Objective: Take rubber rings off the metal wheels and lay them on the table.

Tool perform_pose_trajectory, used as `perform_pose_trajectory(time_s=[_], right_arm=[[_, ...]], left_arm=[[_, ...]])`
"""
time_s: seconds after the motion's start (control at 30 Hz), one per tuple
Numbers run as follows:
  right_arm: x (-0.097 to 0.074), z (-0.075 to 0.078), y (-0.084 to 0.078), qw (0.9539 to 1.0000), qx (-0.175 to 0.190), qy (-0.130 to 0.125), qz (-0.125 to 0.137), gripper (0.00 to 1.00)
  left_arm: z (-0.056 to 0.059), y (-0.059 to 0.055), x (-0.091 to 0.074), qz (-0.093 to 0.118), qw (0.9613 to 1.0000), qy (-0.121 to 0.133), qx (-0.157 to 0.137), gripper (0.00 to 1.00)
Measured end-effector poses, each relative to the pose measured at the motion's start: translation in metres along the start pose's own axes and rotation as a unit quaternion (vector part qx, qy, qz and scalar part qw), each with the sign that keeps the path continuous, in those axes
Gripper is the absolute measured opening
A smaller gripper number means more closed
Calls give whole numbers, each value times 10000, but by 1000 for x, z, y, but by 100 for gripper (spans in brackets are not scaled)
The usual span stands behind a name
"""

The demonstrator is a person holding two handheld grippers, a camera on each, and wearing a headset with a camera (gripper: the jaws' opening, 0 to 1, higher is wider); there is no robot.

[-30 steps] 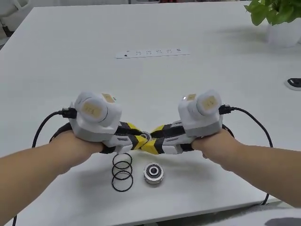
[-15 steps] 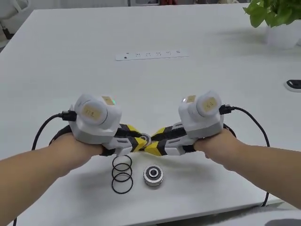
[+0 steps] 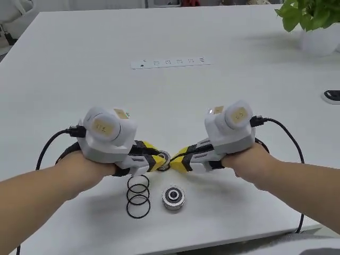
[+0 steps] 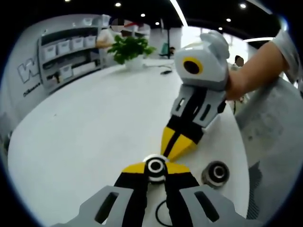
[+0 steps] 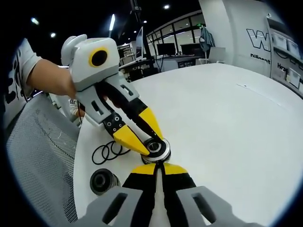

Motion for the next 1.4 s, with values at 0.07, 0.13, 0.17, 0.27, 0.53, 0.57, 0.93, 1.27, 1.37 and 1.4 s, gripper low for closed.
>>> perform_pose_trajectory(time_s=[0.07,0.13,0.17,0.27,0.53,0.57,0.93,1.27,1.37,1.4], right_arm=[[0,1,0,10000,26,3,5,1],[0,1,0,10000,66,-5,10,1],[0,1,0,10000,81,-9,9,0],[0,2,0,9998,189,-22,26,0],[-1,4,-1,9986,524,-40,99,0],[-1,4,-1,9982,581,-42,119,0],[-6,6,1,9930,1123,-132,341,0],[-9,7,4,9833,1680,-126,691,0],[-8,8,4,9829,1698,-115,706,0],[-8,7,5,9824,1720,-99,722,0]], left_arm=[[0,0,0,6,10000,1,-10,14],[0,-1,0,10,10000,4,-3,14],[0,-1,0,10,10000,5,-1,14],[0,0,0,0,10000,10,48,14],[1,-1,-1,-42,9999,3,145,13],[1,-1,-1,-43,9999,2,149,13],[2,0,-2,-80,9998,10,209,13],[1,-1,-2,-106,9997,63,207,13],[1,-1,-2,-122,9997,84,197,13],[0,-1,-2,-127,9997,88,193,12]])
Point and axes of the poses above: the centre of the closed fingertips' face, and the gripper's own axes: x roughly forward along the fingers, z roughly to its right, y roughly out of its top, the point moved 8 cm from there along -x, roughly backward along the fingers, and after that the axes turned 6 degrees about z, right-handed, at the moved point
